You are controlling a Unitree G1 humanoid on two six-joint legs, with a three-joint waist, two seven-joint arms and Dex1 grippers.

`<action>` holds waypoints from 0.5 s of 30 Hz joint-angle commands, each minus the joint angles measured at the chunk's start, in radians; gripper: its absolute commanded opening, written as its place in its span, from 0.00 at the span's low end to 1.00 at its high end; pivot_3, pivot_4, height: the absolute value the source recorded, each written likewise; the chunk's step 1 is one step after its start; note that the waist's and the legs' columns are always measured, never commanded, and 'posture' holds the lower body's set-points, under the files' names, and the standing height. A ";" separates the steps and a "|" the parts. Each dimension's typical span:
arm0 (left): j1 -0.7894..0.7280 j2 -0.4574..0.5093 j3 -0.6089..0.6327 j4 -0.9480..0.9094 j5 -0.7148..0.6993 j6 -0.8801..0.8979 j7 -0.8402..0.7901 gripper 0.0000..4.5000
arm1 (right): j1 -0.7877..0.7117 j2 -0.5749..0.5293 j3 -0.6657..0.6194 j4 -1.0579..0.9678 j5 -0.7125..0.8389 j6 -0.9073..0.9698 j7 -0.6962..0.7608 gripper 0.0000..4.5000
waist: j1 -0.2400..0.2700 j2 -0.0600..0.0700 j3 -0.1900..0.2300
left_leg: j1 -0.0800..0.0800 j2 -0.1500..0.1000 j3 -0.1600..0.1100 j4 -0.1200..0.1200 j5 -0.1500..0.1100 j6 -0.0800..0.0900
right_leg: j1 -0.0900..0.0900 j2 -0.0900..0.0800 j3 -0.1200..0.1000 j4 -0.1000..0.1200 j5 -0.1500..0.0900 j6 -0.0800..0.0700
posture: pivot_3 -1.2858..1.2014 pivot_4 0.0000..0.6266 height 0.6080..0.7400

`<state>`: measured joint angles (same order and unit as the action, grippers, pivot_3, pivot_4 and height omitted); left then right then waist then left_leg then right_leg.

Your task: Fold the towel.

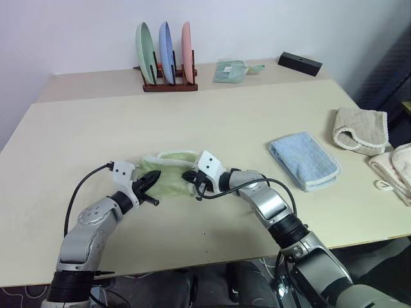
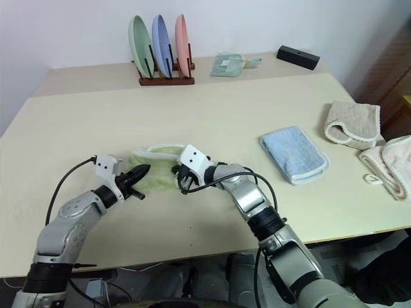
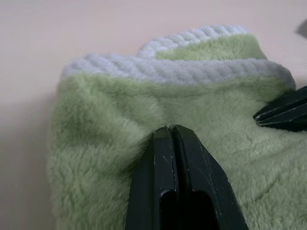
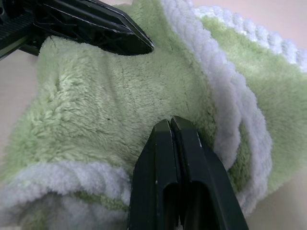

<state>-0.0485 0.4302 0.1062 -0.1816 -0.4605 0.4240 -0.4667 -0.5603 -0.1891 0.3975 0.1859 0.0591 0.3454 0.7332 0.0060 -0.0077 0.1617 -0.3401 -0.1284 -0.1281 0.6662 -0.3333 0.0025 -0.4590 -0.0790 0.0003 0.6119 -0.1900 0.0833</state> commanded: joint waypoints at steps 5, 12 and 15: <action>0.022 0.020 0.262 -0.169 -0.250 0.150 0.062 0.12 | 0.001 -0.088 -0.111 -0.255 0.113 0.060 0.088 0.41 | 0.000 0.000 0.001 | -0.001 0.000 0.000 0.000 0.000 0.000 | -0.001 0.000 0.000 0.000 0.000 0.000 | 0.52 0.24 1.00; 0.033 0.053 0.391 -0.154 -0.379 0.386 0.214 0.86 | 0.014 -0.163 -0.125 -0.370 0.129 0.094 0.104 1.00 | 0.002 0.000 0.001 | -0.001 0.000 0.000 0.000 0.000 0.000 | -0.001 0.000 0.000 0.000 0.000 0.000 | 0.52 0.24 1.00; -0.003 -0.009 0.404 -0.123 -0.537 0.497 0.262 0.98 | 0.016 -0.171 -0.110 -0.374 0.118 0.074 0.112 1.00 | 0.008 -0.001 0.001 | -0.001 0.000 0.000 0.001 0.000 0.000 | 0.000 0.000 0.000 0.000 0.000 0.000 | 0.52 0.24 1.00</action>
<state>-0.0320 0.4330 0.4953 -0.2927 -0.9084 0.8736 -0.2265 -0.5386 -0.3583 0.2890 -0.1424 0.1759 0.4412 0.8417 0.0136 -0.0083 0.1624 -0.3409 -0.1285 -0.1287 0.6673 -0.3335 0.0028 -0.4586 -0.0792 -0.0002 0.6117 -0.1901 0.0836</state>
